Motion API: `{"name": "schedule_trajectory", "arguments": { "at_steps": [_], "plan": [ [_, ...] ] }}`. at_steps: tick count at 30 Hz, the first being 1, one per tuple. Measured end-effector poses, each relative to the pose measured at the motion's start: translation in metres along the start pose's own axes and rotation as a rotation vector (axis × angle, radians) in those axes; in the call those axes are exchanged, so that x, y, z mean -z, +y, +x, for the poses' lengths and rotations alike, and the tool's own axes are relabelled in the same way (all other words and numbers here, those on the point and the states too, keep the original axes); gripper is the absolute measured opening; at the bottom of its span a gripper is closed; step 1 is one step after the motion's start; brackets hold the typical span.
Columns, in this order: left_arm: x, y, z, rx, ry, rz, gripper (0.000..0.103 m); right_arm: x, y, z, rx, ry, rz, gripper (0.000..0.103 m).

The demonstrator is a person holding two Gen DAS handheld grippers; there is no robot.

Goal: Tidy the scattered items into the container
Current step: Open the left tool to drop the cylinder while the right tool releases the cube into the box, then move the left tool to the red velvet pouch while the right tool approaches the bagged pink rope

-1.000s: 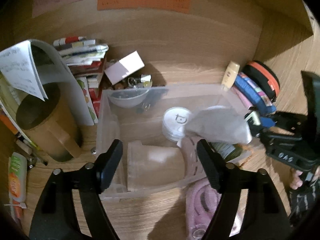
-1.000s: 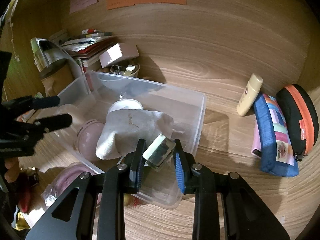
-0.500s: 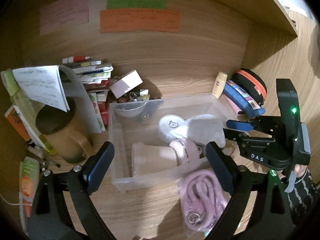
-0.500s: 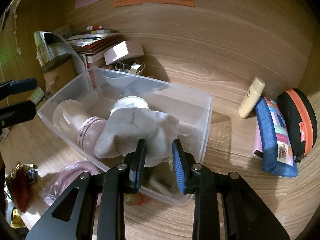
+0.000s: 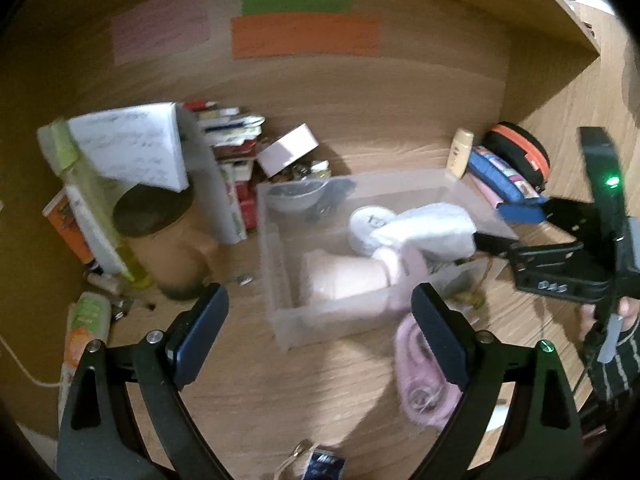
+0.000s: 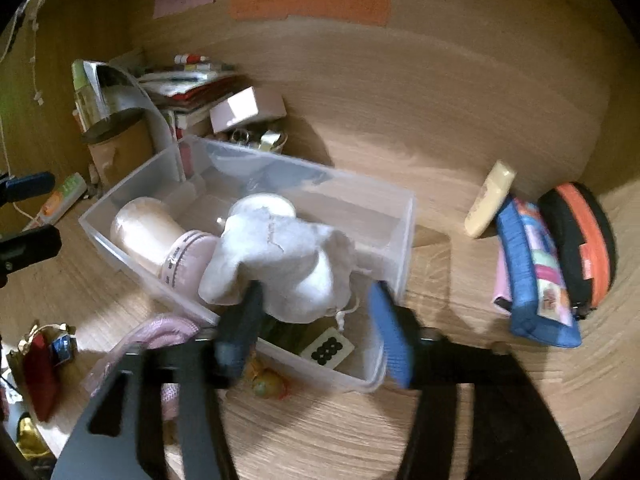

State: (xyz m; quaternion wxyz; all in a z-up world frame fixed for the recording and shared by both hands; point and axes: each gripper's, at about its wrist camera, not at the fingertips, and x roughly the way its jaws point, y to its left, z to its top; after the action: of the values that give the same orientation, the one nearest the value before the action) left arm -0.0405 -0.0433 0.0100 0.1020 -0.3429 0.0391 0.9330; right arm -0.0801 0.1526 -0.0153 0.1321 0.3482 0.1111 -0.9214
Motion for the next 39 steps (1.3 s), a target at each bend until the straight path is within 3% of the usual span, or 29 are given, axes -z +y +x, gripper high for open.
{"name": "schedule_trajectory", "arguments": {
  "at_steps": [5,7,17,24,31,39],
  "plan": [
    [0.015,0.014,-0.004,-0.029,0.029,-0.026,0.094,0.001,0.002,-0.015,0.006,-0.021,0.003,0.080],
    [0.021,0.018,-0.005,-0.037,0.042,-0.032,0.094,0.003,0.003,-0.018,0.012,-0.025,0.003,0.082],
    [0.055,0.027,-0.009,-0.078,0.104,-0.077,0.094,0.019,0.011,-0.020,-0.023,0.021,0.022,0.083],
    [0.078,0.018,-0.024,-0.124,0.105,-0.091,0.094,0.027,0.019,-0.019,-0.049,0.034,0.020,0.083],
    [0.103,0.008,-0.032,-0.103,0.134,-0.136,0.094,0.031,0.029,-0.018,-0.081,0.045,0.015,0.083],
    [0.123,-0.008,-0.032,-0.102,0.183,-0.078,0.094,0.031,0.042,-0.015,-0.116,0.059,-0.005,0.083]
  ]
}}
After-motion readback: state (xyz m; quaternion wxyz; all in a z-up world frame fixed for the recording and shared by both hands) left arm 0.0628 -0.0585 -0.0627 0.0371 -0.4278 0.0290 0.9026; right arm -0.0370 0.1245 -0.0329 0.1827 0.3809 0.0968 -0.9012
